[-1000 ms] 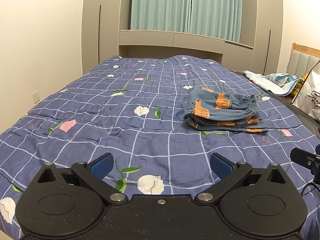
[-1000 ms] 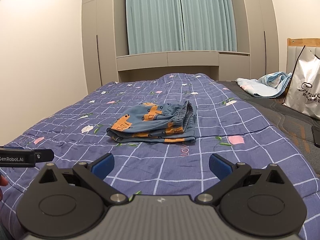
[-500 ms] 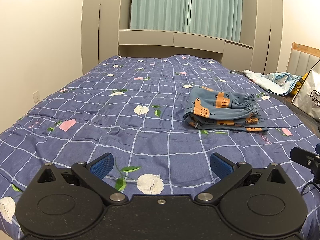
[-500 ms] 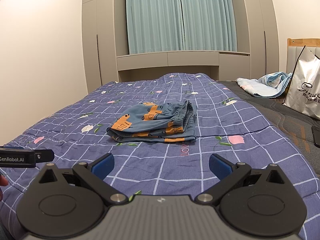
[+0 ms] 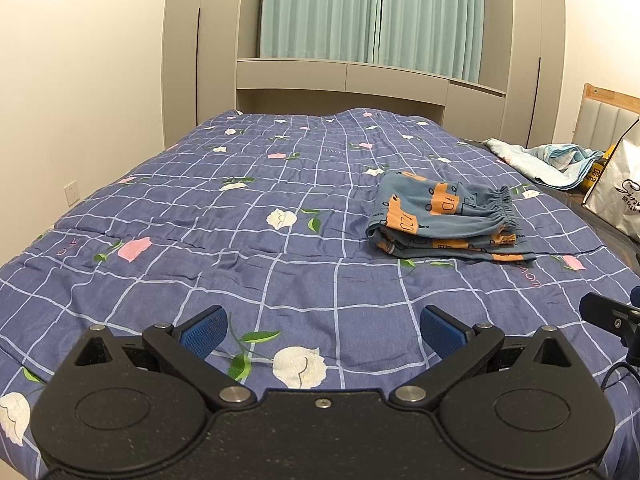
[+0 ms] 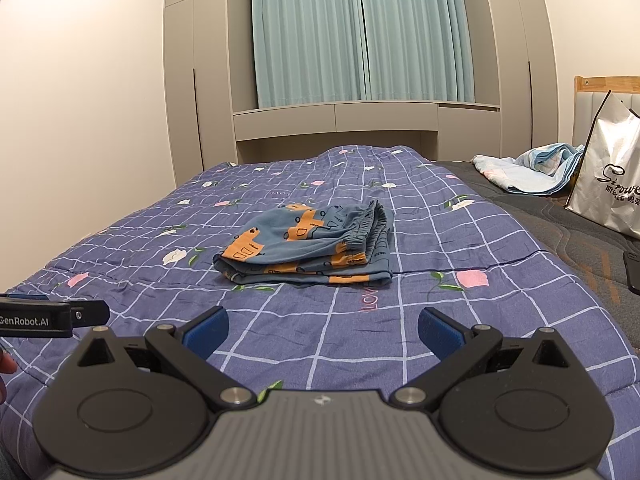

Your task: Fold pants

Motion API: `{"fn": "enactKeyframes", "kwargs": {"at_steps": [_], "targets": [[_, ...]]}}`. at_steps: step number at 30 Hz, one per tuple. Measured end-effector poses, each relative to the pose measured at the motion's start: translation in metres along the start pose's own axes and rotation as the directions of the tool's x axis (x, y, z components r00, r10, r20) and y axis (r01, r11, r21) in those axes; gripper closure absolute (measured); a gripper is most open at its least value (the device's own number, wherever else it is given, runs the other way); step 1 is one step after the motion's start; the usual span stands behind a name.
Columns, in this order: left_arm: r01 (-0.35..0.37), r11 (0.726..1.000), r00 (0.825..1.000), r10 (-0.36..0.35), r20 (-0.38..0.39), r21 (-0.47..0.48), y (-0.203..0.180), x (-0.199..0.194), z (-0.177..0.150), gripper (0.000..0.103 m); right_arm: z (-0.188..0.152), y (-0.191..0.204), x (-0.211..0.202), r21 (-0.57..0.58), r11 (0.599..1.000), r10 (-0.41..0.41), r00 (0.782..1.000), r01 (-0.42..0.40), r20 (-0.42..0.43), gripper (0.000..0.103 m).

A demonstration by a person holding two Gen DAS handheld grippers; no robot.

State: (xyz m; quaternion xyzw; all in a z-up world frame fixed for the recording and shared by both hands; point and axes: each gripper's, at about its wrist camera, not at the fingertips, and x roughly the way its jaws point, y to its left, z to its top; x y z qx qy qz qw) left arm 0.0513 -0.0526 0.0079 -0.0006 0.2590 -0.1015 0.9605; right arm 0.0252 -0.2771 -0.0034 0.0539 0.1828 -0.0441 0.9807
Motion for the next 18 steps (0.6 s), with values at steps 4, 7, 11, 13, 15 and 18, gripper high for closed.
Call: {"fn": "enactKeyframes", "kwargs": {"at_steps": [4,7,11,13,15,18], "targets": [[0.001,1.000,1.000,-0.001,0.000,0.001,0.0000,0.0001,-0.0001,0.001,0.0003,-0.0002,-0.0001,0.000,1.000,0.000,1.000,0.000,0.000,0.000],[0.002,1.000,1.000,-0.002,-0.001,0.002,0.0005,0.0009,-0.0012,0.001,0.0002,-0.0002,0.0000,0.000,1.000,0.000,1.000,0.000,-0.001,0.000],[0.002,1.000,1.000,-0.002,-0.001,0.000,0.0007,0.0008,-0.0009,0.001,0.0001,-0.0004,0.0001,0.000,1.000,0.000,1.000,0.000,-0.001,0.000],[0.002,1.000,1.000,-0.002,-0.001,-0.001,0.0007,0.0008,-0.0006,0.001,0.0001,-0.0004,0.0003,0.000,1.000,0.001,1.000,-0.001,-0.002,0.000],[0.003,1.000,1.000,-0.003,-0.002,0.000,0.0008,0.0005,-0.0001,0.001,0.0001,-0.0003,0.0003,0.000,1.000,0.001,1.000,-0.001,-0.002,0.000],[0.009,1.000,1.000,-0.009,-0.002,-0.001,-0.0008,0.0003,-0.0027,0.001,-0.0007,-0.0005,0.0002,0.000,1.000,0.001,1.000,-0.001,-0.002,0.000]]}}
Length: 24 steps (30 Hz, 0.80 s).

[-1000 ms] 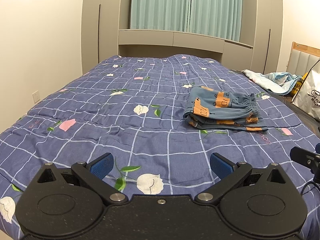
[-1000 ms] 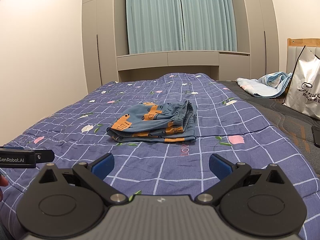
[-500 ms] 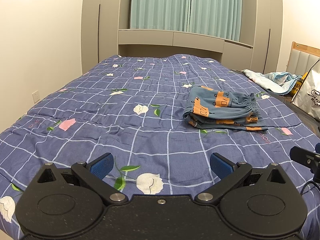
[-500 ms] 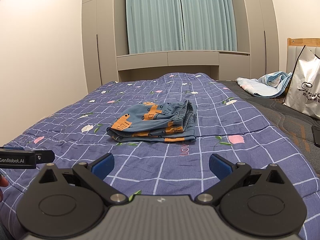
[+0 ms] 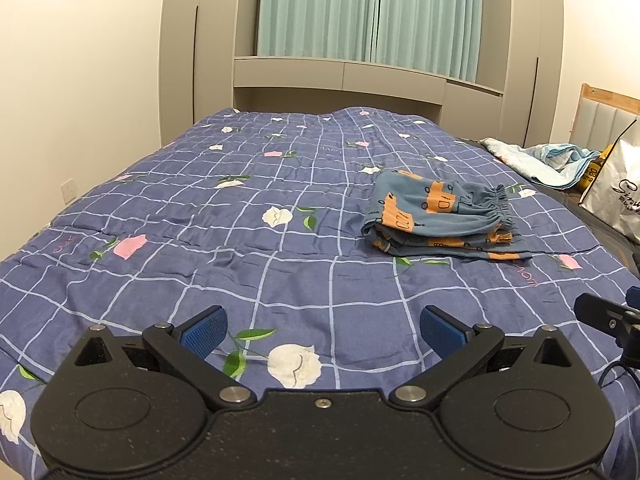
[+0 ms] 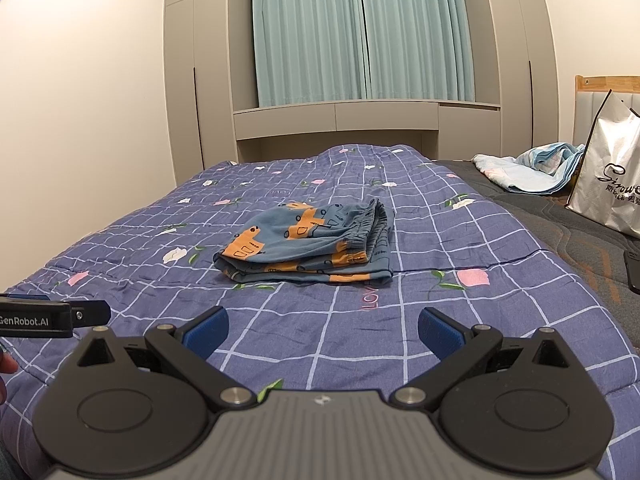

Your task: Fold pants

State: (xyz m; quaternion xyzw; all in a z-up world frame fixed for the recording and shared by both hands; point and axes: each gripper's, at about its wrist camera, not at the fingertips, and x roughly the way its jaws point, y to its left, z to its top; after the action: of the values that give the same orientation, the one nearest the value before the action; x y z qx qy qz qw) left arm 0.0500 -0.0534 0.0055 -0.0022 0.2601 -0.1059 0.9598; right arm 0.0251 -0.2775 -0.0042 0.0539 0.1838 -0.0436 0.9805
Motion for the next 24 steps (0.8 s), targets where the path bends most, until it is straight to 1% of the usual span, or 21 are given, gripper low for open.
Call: {"fn": "enactKeyframes", "kwargs": {"at_steps": [2,4,24], "targets": [[-0.020,1.000,1.000,0.020,-0.004,0.006,-0.0026,-0.0002,-0.0013,0.001,0.0000,-0.0001,0.0001,0.000,1.000,0.000,1.000,0.000,-0.001,0.000],[-0.026,0.999,1.000,0.026,-0.004,0.019,-0.0049,-0.0002,-0.0023,0.001,-0.0020,0.0001,0.0011,0.000,1.000,0.000,1.000,0.000,-0.003,0.000],[-0.015,0.999,0.999,0.017,-0.040,0.036,-0.0073,0.0083,-0.0013,0.001,-0.0055,-0.0008,0.0077,-0.003,1.000,0.003,0.999,-0.003,-0.033,0.000]]}}
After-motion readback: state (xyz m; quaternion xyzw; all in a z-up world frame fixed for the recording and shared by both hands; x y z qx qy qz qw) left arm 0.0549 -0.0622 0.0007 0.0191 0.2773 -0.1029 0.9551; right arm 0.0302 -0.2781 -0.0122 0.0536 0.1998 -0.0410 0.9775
